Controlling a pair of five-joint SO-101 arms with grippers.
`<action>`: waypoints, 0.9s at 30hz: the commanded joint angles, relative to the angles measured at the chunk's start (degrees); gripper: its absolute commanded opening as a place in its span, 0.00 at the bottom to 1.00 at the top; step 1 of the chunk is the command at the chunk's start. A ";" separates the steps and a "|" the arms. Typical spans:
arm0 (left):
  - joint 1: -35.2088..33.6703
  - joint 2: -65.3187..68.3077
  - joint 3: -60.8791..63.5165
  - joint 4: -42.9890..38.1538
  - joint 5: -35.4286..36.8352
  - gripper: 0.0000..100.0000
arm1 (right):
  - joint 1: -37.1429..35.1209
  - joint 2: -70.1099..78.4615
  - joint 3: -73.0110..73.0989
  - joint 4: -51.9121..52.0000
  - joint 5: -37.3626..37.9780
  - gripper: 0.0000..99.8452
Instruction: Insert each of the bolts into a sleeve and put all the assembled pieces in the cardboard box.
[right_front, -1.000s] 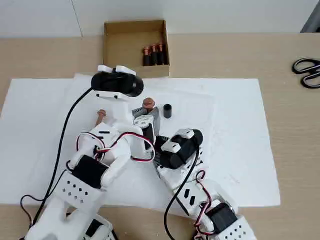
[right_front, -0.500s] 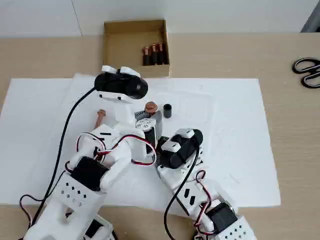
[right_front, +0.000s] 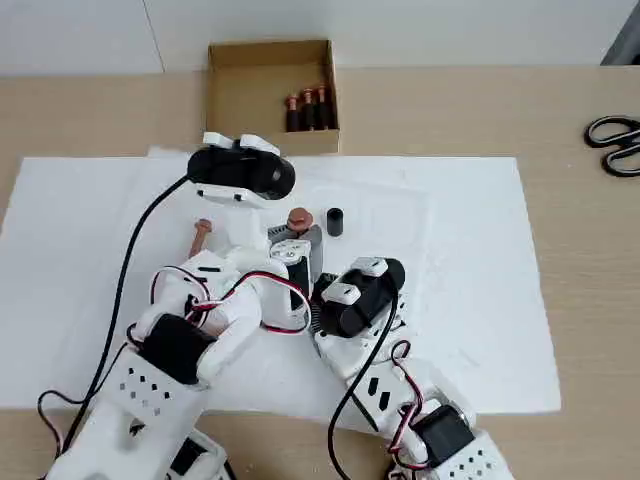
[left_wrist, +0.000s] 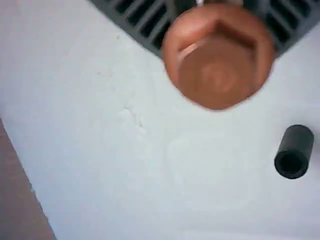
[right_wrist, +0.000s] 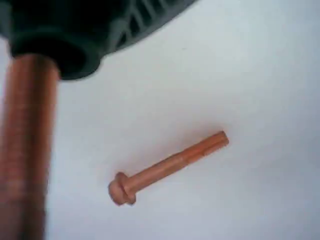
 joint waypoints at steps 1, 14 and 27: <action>0.70 -1.05 -2.24 0.70 0.35 0.01 | -0.04 -0.75 0.26 -1.71 -0.62 0.00; 0.44 -1.05 -2.51 0.79 0.35 0.01 | -0.04 -0.75 0.26 -1.80 -0.62 0.00; -1.76 -7.65 0.13 -0.70 0.35 0.01 | -0.04 -0.75 0.26 -1.80 -0.62 0.00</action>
